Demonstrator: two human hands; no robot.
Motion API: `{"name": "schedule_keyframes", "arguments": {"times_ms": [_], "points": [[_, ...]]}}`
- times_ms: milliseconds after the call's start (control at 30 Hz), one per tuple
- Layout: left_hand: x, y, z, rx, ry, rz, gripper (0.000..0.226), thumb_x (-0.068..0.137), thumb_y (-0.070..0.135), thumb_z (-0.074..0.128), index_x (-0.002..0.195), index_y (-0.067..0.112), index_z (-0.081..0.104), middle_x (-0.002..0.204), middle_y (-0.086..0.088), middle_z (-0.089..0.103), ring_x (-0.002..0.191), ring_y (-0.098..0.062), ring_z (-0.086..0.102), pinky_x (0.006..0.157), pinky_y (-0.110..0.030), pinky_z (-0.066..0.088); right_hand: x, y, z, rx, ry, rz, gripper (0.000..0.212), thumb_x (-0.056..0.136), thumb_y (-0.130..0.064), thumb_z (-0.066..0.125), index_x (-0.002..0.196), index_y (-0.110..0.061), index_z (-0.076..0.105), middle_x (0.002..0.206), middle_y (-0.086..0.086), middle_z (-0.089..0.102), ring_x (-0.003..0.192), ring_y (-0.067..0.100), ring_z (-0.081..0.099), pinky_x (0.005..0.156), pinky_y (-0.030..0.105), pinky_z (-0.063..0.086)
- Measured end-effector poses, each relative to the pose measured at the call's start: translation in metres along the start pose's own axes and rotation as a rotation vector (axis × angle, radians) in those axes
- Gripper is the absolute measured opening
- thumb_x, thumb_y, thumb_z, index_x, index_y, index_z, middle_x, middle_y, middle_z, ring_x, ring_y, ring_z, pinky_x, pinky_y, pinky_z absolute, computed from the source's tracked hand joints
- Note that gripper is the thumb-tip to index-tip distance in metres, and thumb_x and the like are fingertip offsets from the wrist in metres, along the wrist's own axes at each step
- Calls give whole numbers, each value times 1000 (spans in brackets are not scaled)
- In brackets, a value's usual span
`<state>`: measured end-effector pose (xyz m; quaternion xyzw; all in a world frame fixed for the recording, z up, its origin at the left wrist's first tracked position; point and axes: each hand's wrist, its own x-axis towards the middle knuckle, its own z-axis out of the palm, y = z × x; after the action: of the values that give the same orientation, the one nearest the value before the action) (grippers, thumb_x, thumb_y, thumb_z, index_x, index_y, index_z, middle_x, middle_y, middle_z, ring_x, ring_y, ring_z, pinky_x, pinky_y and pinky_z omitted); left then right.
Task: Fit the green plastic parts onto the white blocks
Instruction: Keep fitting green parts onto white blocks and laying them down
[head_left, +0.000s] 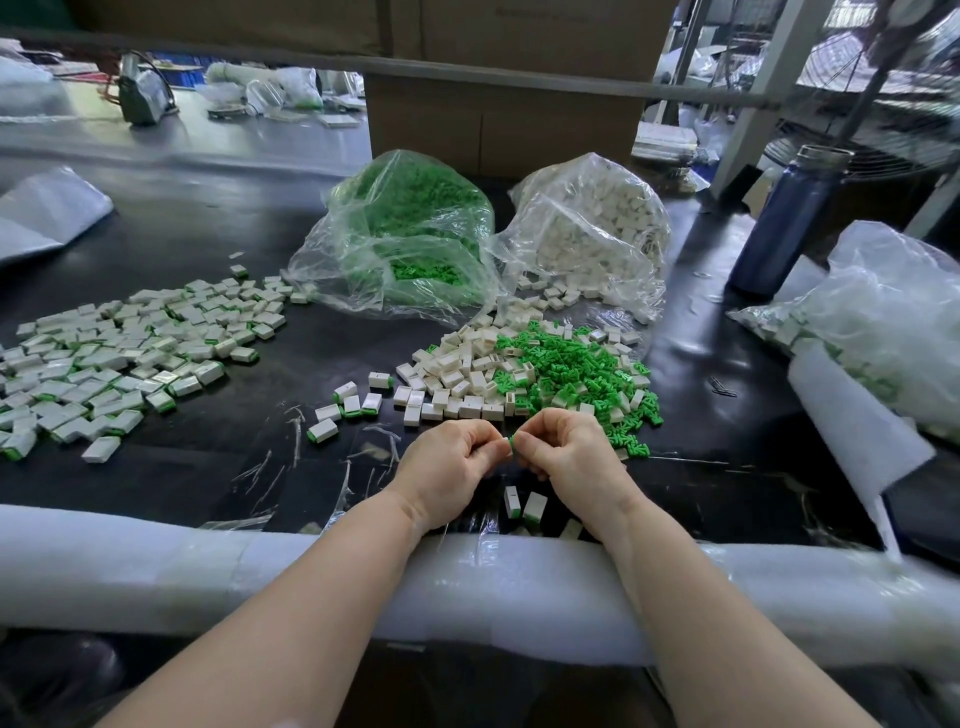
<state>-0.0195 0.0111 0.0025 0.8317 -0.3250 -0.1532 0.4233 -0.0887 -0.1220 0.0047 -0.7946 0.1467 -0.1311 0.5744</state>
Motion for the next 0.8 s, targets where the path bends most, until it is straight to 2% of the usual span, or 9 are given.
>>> {"name": "schedule_keyframes", "arguments": {"times_ms": [100, 233, 367, 433, 533, 633, 800], "points": [[1, -1, 1, -51, -6, 6, 18, 93, 27, 54, 82, 22, 68, 82, -4, 70, 86, -26, 63, 85, -47, 48, 0, 0, 0, 51, 22, -7, 24, 86, -4, 62, 66, -17, 60, 52, -9, 56, 45, -2, 49, 48, 12, 40], [2, 1, 3, -103, 65, 10, 16, 93, 28, 54, 89, 22, 68, 86, -3, 71, 88, -23, 64, 87, -45, 48, 0, -2, 4, 110, 95, -42, 16, 86, -6, 62, 73, -14, 62, 63, -3, 60, 53, -2, 54, 52, 13, 43], [3, 1, 5, -113, 113, 49, 14, 88, 30, 61, 102, 27, 58, 81, 4, 63, 77, -17, 61, 81, -38, 50, -2, -2, 3, 232, 117, -30, 11, 85, 1, 61, 83, -10, 61, 63, 3, 63, 52, 7, 61, 51, 17, 48], [3, 0, 5, -82, 112, 49, 24, 82, 27, 69, 99, 27, 51, 77, 6, 56, 69, -15, 54, 75, -33, 49, -2, -2, 2, 219, 127, -29, 14, 85, 2, 61, 82, -11, 61, 62, 4, 62, 51, 8, 59, 51, 19, 49], [4, -1, 5, -78, 113, 44, 19, 83, 24, 68, 90, 28, 51, 80, 0, 60, 69, -16, 54, 72, -29, 47, -1, -3, 3, 199, 118, -29, 15, 85, 0, 63, 79, -14, 64, 67, 2, 65, 58, 7, 61, 56, 18, 50], [4, 0, 4, -148, 128, 53, 7, 89, 23, 61, 84, 27, 57, 82, -2, 66, 78, -19, 61, 79, -32, 50, -2, -3, 1, 241, 104, -35, 10, 85, -1, 63, 81, -10, 67, 65, -2, 67, 56, 1, 61, 53, 14, 48], [3, 1, 3, -202, 113, 45, 17, 90, 20, 58, 79, 32, 61, 78, 5, 66, 82, -18, 64, 85, -35, 51, -2, -3, 2, 206, 110, -38, 11, 85, -1, 63, 77, -8, 64, 55, -9, 63, 50, -3, 57, 49, 12, 45]]}}
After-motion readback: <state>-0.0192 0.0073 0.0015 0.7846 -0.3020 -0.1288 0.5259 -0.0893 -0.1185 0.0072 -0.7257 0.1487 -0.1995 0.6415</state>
